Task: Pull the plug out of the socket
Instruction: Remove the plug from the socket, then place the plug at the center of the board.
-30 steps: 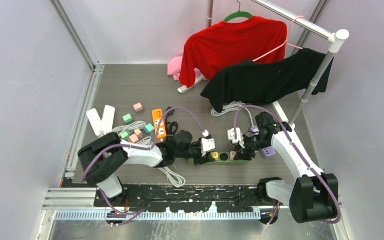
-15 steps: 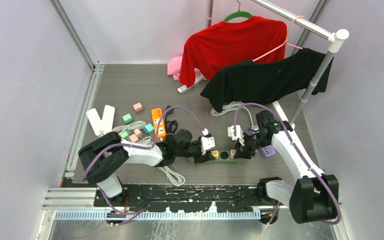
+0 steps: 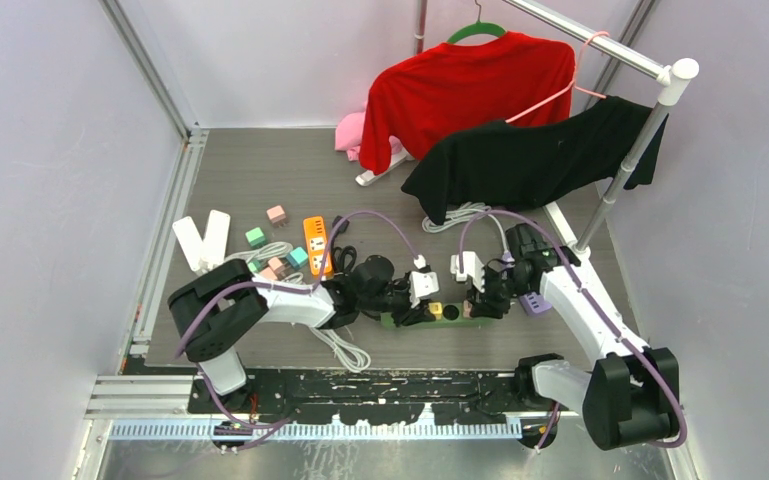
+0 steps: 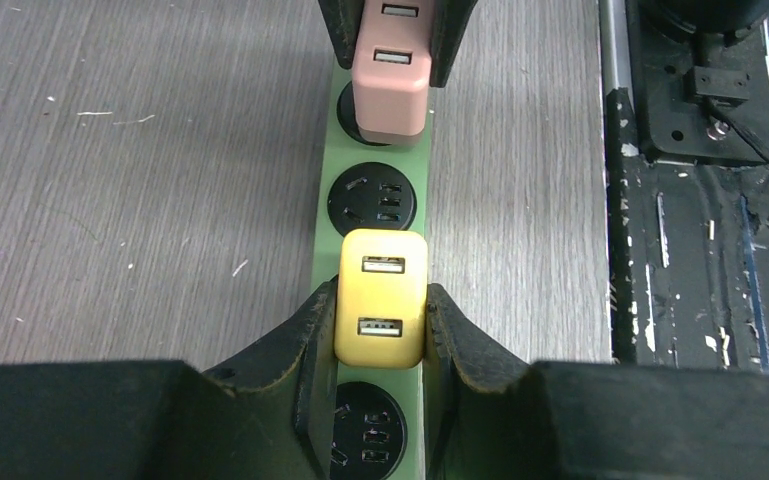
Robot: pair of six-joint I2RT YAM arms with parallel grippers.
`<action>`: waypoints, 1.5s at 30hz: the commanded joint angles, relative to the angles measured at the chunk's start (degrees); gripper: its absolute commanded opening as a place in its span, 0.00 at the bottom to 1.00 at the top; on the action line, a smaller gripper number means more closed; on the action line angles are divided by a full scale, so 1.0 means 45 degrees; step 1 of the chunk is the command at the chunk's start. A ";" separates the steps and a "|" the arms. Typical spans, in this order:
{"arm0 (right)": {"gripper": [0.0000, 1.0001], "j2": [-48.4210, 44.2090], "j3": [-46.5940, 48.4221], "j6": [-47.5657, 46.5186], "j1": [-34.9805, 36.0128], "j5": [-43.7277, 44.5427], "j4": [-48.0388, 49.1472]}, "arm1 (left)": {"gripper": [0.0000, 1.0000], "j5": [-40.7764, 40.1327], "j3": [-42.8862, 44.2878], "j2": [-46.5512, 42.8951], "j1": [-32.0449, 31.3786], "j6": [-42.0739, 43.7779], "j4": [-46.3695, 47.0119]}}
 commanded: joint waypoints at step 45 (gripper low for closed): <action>0.07 0.2266 0.1738 1.5367 -0.1095 -0.6064 0.5242 | 1.00 -0.4678 -0.2962 -0.7459 0.0785 -0.9710 -0.0463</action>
